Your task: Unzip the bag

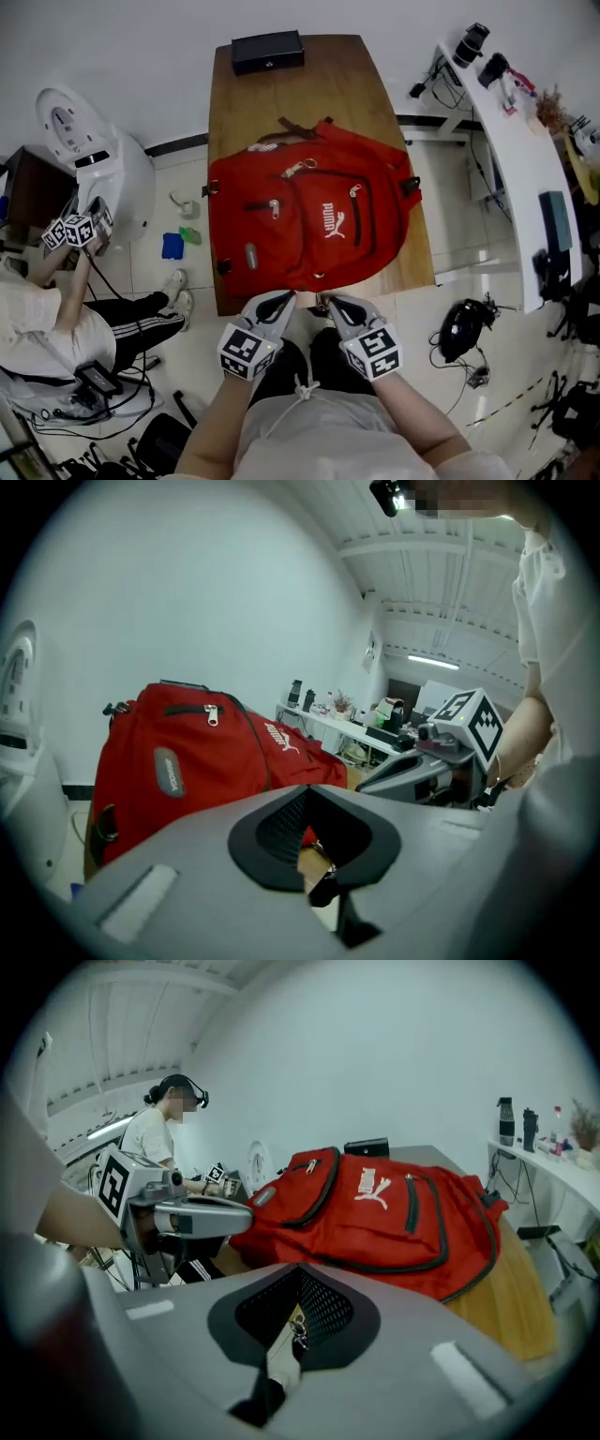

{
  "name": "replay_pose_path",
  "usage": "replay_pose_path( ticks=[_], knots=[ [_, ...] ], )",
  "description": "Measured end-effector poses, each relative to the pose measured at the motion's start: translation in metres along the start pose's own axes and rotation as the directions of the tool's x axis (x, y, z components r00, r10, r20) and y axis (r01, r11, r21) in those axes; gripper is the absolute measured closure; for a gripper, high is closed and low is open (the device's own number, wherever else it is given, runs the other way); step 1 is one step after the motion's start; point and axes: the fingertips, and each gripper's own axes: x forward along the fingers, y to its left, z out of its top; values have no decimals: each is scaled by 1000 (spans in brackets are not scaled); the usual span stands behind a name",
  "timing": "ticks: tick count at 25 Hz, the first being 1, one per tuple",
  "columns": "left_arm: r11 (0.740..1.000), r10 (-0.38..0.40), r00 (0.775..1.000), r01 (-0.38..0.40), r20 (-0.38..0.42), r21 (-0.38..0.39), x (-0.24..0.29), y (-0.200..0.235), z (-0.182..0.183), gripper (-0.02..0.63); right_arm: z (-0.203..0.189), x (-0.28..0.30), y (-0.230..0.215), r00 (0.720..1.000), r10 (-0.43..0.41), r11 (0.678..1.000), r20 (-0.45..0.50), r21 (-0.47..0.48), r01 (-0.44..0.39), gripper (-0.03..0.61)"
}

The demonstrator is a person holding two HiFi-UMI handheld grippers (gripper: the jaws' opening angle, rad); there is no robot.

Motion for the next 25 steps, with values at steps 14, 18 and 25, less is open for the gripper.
replay_pose_path(
  ticks=[14,18,25],
  knots=[
    [978,-135,981,154,-136,137,47,5,-33,607,-66,63,-4,974,-102,990,-202,76,119,468],
    [978,-162,976,178,-143,108,52,2,-39,607,-65,68,-7,968,-161,986,-192,11,166,506],
    [977,-186,964,202,-188,71,74,-7,-48,607,-66,61,-16,972,-120,989,-204,61,135,566]
  ],
)
